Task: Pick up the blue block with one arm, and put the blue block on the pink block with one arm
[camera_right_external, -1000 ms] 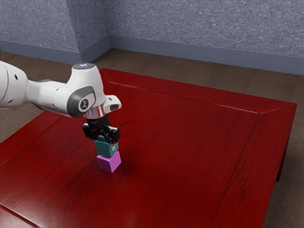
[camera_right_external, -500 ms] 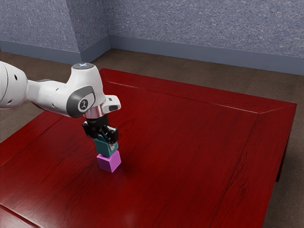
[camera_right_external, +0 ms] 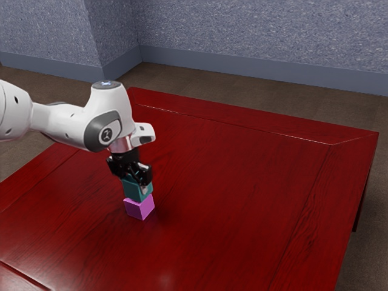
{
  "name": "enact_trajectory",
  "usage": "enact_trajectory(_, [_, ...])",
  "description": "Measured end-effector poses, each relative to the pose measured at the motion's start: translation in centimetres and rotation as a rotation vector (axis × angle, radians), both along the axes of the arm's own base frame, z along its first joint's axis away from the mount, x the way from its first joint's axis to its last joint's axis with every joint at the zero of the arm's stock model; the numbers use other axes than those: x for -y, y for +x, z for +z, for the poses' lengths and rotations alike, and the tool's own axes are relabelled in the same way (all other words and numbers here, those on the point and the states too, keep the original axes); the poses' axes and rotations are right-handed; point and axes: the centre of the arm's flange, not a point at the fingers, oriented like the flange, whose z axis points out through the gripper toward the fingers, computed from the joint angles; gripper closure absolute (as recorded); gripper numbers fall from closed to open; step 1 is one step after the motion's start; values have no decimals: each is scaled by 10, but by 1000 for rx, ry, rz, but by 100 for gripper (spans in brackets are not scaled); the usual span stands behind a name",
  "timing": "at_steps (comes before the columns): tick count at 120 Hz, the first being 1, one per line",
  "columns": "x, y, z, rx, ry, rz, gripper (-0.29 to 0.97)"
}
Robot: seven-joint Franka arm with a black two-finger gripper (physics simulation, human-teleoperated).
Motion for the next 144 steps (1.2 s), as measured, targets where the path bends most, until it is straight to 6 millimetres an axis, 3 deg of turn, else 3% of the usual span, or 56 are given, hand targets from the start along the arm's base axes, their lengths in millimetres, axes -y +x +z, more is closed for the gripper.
enact_trajectory(66, [-6,-9,-4,-10,-4,33,30])
enact_trajectory(144, [-22,0,-5,-2,11,45,30])
